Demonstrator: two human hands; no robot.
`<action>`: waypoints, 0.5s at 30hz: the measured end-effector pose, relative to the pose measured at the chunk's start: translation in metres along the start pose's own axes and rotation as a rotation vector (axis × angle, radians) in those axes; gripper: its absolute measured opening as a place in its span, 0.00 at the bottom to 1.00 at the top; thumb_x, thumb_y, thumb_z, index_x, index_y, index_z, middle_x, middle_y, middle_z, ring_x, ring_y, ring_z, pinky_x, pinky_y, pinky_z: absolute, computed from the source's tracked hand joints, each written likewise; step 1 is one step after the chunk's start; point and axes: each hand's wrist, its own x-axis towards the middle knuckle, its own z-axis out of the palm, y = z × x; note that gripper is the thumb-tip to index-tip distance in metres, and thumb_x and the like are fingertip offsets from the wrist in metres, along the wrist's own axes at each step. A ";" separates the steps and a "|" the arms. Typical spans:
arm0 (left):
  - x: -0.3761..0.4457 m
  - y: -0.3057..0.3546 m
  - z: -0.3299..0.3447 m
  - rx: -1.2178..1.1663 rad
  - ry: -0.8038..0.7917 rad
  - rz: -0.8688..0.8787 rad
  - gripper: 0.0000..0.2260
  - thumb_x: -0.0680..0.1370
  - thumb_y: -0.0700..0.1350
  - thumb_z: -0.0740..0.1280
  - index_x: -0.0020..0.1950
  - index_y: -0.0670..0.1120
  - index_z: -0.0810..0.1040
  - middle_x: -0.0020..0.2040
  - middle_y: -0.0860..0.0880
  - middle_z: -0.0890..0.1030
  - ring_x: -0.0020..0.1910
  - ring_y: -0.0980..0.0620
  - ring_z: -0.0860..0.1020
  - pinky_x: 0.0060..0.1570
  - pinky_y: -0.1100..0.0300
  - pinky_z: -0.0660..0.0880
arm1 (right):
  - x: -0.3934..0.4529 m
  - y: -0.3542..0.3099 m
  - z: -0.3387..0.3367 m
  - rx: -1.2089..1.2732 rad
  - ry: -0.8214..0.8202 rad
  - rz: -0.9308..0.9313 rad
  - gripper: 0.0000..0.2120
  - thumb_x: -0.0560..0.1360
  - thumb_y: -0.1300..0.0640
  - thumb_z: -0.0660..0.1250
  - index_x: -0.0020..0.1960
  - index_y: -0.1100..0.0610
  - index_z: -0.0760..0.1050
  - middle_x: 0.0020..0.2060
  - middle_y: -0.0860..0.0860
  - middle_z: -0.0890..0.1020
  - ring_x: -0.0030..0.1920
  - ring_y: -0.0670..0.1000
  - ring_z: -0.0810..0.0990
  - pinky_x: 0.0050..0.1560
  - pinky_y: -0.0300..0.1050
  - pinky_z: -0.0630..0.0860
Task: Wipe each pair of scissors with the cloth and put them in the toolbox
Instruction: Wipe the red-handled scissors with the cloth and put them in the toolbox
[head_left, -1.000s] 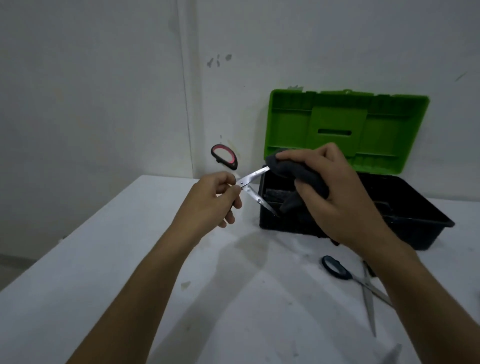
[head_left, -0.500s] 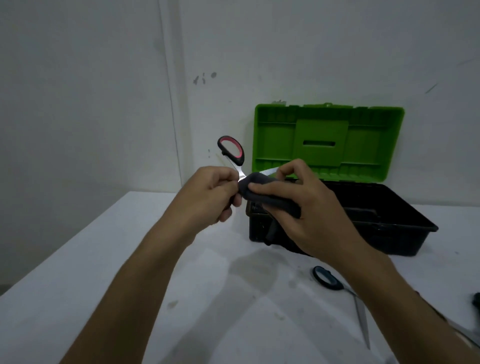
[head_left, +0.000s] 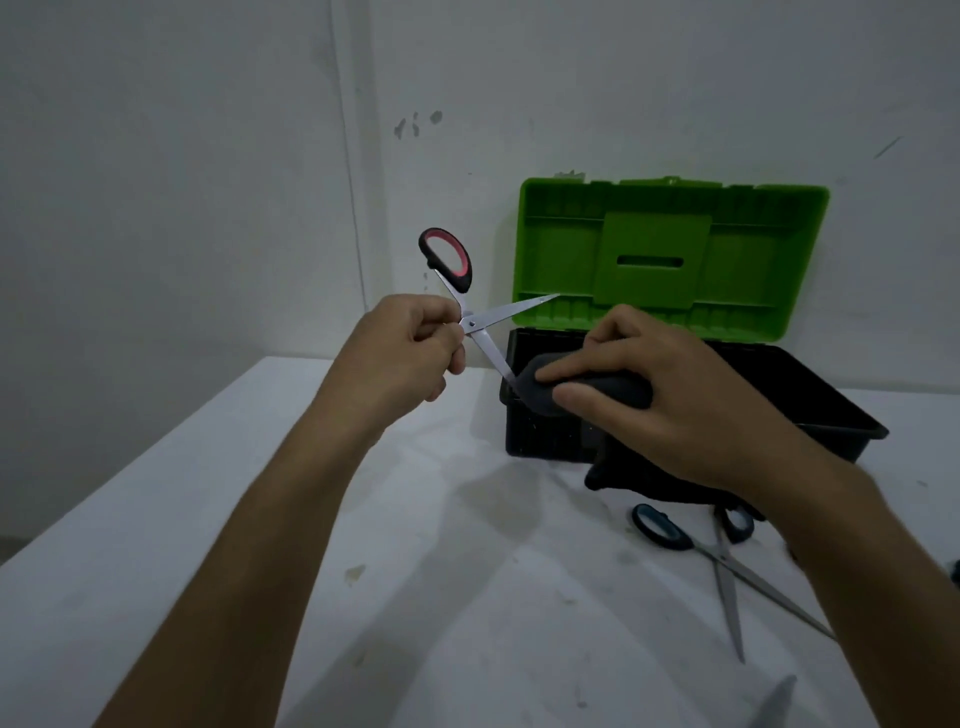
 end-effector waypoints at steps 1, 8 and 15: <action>0.000 0.001 0.001 0.021 -0.005 0.004 0.10 0.80 0.38 0.60 0.44 0.44 0.80 0.29 0.52 0.77 0.24 0.53 0.68 0.25 0.65 0.65 | 0.000 0.000 0.000 0.003 0.034 -0.010 0.15 0.76 0.39 0.63 0.60 0.37 0.79 0.47 0.41 0.71 0.47 0.41 0.75 0.44 0.38 0.71; -0.005 0.015 -0.009 -0.194 -0.084 -0.054 0.09 0.81 0.37 0.61 0.50 0.38 0.80 0.30 0.48 0.74 0.23 0.54 0.65 0.21 0.67 0.60 | -0.001 -0.011 0.003 0.006 0.053 -0.033 0.17 0.77 0.47 0.67 0.65 0.37 0.77 0.48 0.42 0.69 0.47 0.43 0.73 0.45 0.40 0.74; -0.003 0.004 -0.017 0.003 0.001 0.023 0.09 0.80 0.39 0.61 0.44 0.44 0.81 0.28 0.52 0.77 0.24 0.52 0.68 0.27 0.61 0.65 | -0.005 -0.019 -0.013 -0.061 0.040 -0.072 0.17 0.75 0.43 0.63 0.63 0.38 0.78 0.49 0.42 0.69 0.46 0.43 0.74 0.43 0.42 0.76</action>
